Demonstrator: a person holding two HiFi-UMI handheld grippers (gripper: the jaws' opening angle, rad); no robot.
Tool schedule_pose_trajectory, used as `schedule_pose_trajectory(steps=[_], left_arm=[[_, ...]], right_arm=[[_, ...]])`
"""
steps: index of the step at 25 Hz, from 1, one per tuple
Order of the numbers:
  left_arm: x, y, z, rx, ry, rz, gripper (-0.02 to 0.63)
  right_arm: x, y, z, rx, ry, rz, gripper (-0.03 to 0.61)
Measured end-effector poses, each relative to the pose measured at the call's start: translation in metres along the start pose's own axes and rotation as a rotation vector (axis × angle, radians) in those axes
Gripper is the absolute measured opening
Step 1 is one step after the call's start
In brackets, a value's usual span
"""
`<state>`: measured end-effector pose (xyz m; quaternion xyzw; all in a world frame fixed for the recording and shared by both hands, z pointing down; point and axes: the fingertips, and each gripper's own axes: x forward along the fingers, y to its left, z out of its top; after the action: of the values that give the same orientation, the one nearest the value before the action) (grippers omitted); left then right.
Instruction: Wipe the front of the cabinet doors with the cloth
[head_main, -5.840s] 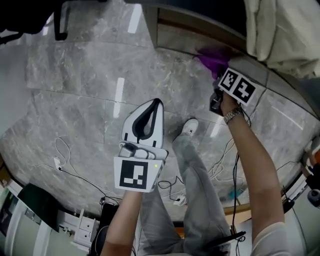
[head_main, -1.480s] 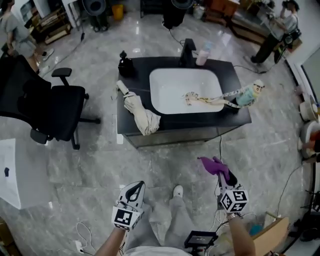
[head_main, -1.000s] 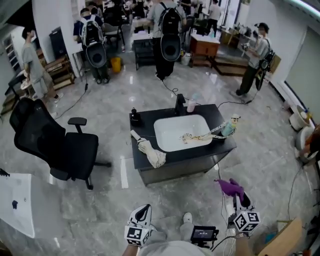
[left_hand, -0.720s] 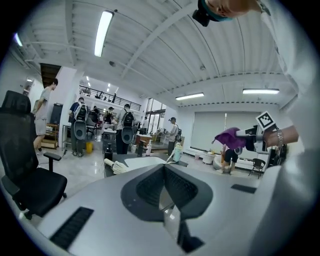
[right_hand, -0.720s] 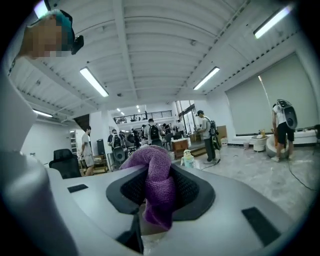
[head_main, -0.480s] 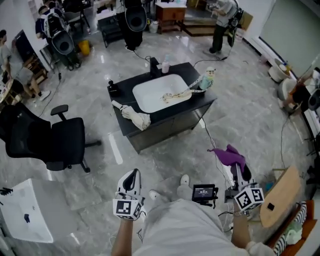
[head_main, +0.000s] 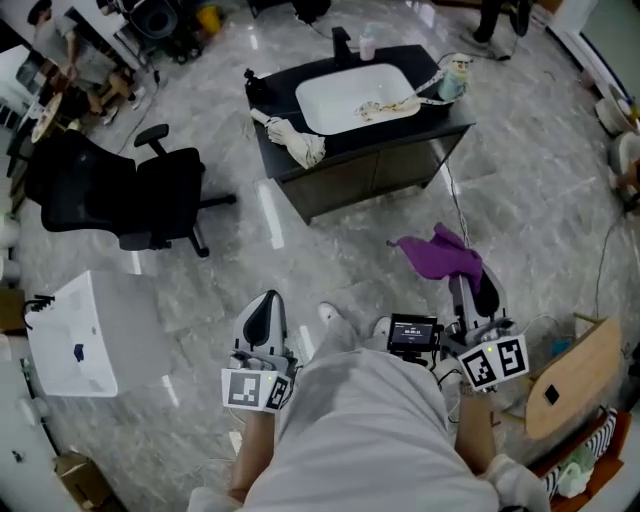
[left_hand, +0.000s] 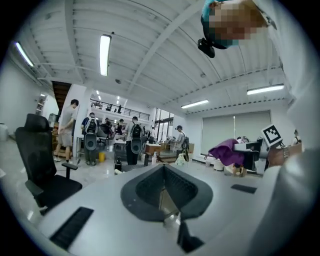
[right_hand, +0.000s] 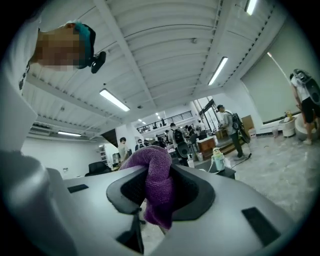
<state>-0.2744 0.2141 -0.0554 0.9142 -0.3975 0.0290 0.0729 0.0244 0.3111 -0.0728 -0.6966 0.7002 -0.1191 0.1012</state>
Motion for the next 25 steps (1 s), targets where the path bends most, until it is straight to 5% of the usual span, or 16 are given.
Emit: schedule_pose_trajectory(steps=[6,10,20,25], left_arm=[[-0.031,-0.062,-0.023,-0.062,0.063,0.041,0.006],[-0.038,-0.086,-0.022,-0.017,0.048,-0.030,0.006],[-0.072,-0.082,0.002,0.031,-0.043,-0.339,0.006],[-0.123,-0.008,-0.023,-0.007,0.002,-0.320,0.006]], right_arm=[[-0.034,0.016,-0.019,0.049,0.035,0.142,0.117],[-0.050,0.032,-0.028,0.013,0.053,0.186,0.117],[-0.092,0.115,-0.041,0.007,0.021,0.025,0.117],[-0.103,0.194,-0.073,0.050,0.046,-0.010,0.117]])
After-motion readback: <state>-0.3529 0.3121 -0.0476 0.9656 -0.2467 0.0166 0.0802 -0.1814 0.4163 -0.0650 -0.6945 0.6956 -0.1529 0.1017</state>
